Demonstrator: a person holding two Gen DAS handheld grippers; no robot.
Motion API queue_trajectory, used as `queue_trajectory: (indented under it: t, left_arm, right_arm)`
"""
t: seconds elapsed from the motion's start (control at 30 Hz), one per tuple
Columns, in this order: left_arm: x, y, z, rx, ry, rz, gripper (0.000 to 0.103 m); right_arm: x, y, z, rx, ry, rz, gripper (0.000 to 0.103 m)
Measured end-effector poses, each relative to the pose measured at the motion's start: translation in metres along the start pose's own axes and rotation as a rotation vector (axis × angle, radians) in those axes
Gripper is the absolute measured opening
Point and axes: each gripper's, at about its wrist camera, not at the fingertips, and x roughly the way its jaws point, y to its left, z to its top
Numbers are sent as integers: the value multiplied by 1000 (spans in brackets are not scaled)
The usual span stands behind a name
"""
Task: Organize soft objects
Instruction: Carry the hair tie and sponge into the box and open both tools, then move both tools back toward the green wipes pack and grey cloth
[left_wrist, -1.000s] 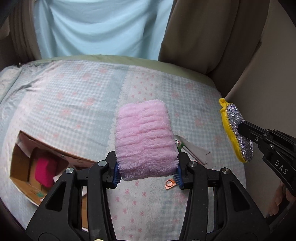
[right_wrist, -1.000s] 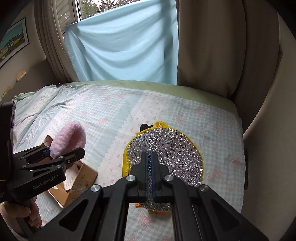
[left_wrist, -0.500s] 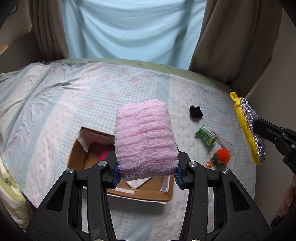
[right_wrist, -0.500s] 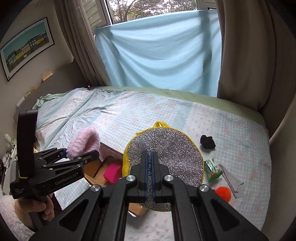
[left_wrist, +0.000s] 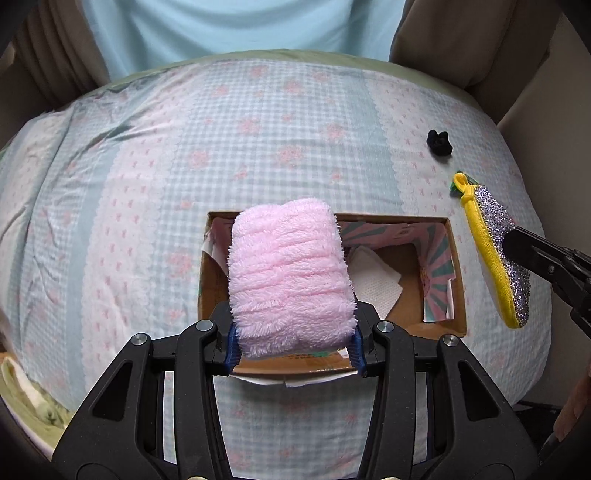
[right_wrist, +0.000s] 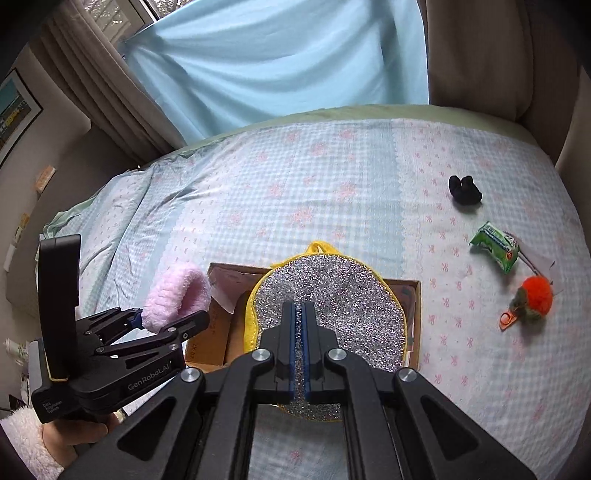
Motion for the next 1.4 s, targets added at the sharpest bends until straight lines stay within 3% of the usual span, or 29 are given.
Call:
queue_trajectory:
  t: [0.23,0.53,0.6,0.63,0.67,0.7,0.73,0.77,1.0,1.4]
  left_arm:
    - [79,9,-6,50,151,-13,41]
    - [104,5,-2,110,221,-33,41]
    - [104,3,-2,125,228,-51,58]
    - [104,2,-2,135,226,-47,89]
    - [102,1,-2,146,213,-33,103]
    - [99,1,-3,155,188,-23,103]
    - [98,1,-3,162,179,-26,103]
    - [99,1,-5,163,186,-34,103]
    - [104,2,-18,137,204,-45,103]
    - [74,1,-25,136,147,-41,103]
  right_arm:
    - [64,-9,-10,92,95,-37,3]
    - [96,-20,-9,120,171,-41,3]
    - [104,-23,-8,132,188,-37,4]
    - [108,-25,-8,141,195,-31,10]
    - [111,-29,-9,153,201,-27,16]
    - [114,-32,-10,163,209,-29,41]
    - [118,-35,-11,170,216,-28,85]
    - [120,-38,-13,174,218,-26,102]
    - [118,-45,-25,172,223,-26,103]
    - [88,-28,-31,122,173,-36,103]
